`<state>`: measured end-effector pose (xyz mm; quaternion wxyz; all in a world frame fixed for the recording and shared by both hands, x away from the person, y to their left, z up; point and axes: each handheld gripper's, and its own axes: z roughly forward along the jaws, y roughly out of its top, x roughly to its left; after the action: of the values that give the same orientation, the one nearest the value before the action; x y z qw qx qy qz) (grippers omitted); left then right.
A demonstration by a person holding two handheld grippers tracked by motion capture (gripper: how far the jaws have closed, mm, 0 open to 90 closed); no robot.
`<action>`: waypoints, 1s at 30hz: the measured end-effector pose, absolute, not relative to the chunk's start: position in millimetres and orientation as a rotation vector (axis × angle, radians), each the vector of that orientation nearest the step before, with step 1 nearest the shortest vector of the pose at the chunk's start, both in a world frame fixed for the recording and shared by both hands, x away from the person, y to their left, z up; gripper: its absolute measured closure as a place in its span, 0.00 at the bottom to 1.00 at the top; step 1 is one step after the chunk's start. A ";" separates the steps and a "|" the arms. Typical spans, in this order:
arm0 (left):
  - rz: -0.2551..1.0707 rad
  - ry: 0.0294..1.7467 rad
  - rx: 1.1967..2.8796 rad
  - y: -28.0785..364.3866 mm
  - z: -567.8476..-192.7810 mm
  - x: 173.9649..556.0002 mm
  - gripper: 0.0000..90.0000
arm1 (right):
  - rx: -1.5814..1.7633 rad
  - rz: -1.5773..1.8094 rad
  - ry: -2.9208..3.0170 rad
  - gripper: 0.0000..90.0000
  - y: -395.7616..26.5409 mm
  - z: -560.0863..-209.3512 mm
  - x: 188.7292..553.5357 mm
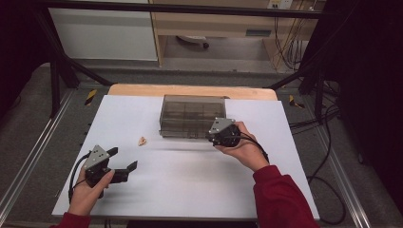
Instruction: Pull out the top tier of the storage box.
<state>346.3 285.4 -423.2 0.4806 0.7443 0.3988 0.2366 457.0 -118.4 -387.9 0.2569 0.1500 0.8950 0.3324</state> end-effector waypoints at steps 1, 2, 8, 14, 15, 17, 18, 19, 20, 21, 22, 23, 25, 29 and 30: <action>0.577 0.973 1.815 285.4 -423.2 346.3 0.07 | 0.404 0.903 2.427 0.70 -118.7 -387.9 457.3; 0.577 0.973 1.815 285.5 -423.2 346.2 0.07 | 0.402 0.904 2.428 0.72 -119.1 -387.7 457.4; 0.575 0.972 1.816 285.2 -423.1 345.9 0.07 | 0.362 0.900 2.465 0.76 -120.9 -384.5 456.3; 0.574 0.972 1.819 285.3 -423.3 346.2 0.07 | 0.349 0.908 2.483 0.78 -124.1 -383.0 455.3; 0.574 0.972 1.819 285.3 -423.3 346.2 0.07 | 0.341 0.911 2.488 0.79 -124.7 -382.7 455.1; 0.575 0.972 1.819 285.2 -423.3 346.1 0.07 | 0.333 0.912 2.498 0.79 -125.7 -382.1 454.2; 0.576 0.973 1.819 285.3 -423.3 346.1 0.07 | 0.326 0.916 2.507 0.80 -126.8 -381.7 453.1; 0.576 0.974 1.818 285.5 -423.3 346.2 0.07 | 0.326 0.916 2.507 0.80 -126.8 -381.7 453.1; 0.577 0.976 1.817 285.7 -423.3 346.3 0.07 | 0.324 0.920 2.512 0.80 -128.1 -381.4 451.8; 0.580 0.975 1.819 285.9 -423.4 346.4 0.07 | 0.324 0.920 2.512 0.80 -128.1 -381.4 451.8; 0.580 0.976 1.818 286.0 -423.4 346.4 0.07 | 0.323 0.924 2.514 0.80 -129.0 -381.3 451.2; 0.580 0.976 1.817 285.9 -423.3 346.3 0.07 | 0.322 0.927 2.518 0.81 -129.6 -381.1 450.5; 0.580 0.975 1.819 285.7 -423.2 346.2 0.07 | 0.314 0.929 2.523 0.81 -130.6 -380.7 449.5; 0.580 0.975 1.821 285.5 -423.3 346.3 0.07 | 0.305 0.928 2.536 0.82 -131.7 -380.0 447.3; 0.581 0.976 1.820 285.6 -423.2 346.3 0.07 | 0.303 0.928 2.540 0.83 -131.9 -379.9 446.8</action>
<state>346.3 285.6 -423.2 0.4778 0.7454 0.3995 0.2377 446.8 -131.9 -379.9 0.2087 0.1088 0.9128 0.3337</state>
